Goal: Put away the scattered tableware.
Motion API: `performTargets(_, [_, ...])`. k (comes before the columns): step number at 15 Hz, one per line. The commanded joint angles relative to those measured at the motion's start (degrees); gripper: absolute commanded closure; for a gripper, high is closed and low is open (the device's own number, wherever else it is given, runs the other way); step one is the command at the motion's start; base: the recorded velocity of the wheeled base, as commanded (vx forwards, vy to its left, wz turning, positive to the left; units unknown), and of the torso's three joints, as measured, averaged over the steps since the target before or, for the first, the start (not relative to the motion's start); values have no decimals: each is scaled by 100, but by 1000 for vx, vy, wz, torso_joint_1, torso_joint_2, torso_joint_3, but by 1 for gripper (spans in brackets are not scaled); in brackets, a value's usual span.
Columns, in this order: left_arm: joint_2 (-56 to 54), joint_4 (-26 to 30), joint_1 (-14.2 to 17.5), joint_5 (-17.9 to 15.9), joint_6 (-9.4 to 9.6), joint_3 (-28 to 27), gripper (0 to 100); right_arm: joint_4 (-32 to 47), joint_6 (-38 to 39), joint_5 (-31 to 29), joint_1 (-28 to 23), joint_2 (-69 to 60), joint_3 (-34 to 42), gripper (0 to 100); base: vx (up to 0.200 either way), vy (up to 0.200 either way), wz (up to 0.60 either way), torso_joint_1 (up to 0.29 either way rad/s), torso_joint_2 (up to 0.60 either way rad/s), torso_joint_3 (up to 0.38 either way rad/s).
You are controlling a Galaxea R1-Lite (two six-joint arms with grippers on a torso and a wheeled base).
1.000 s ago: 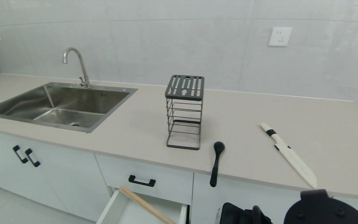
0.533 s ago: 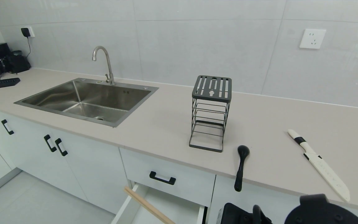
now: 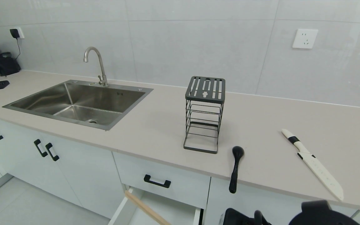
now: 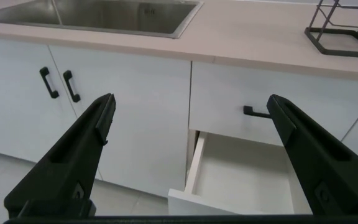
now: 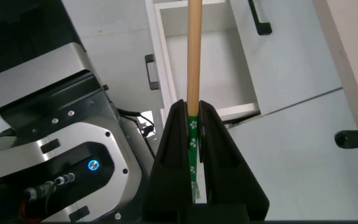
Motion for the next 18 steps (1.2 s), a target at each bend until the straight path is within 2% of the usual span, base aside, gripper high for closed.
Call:
performTargets(1, [9, 0, 1, -2, -2, 1, 0, -12, -1, -1, 31, -1, 140, 100, 0, 0, 0, -46, 124, 80])
performTargets(10, [9, 0, 1, -2, -2, 1, 0, -3, 8, -1, 66, -1, 210, 100, 0, 0, 0, -52, 427, 359])
performTargets(15, [9, 0, 1, -2, -2, 1, 0, -3, -1, -1, 57, 78, 201, 100, 0, 0, 0, -13, 97, 90])
performTargets(18, [9, 0, 1, -2, -2, 1, 0, -12, -71, -19, -207, 1124, -282, 100, 0, 0, 0, -1, 17, 14])
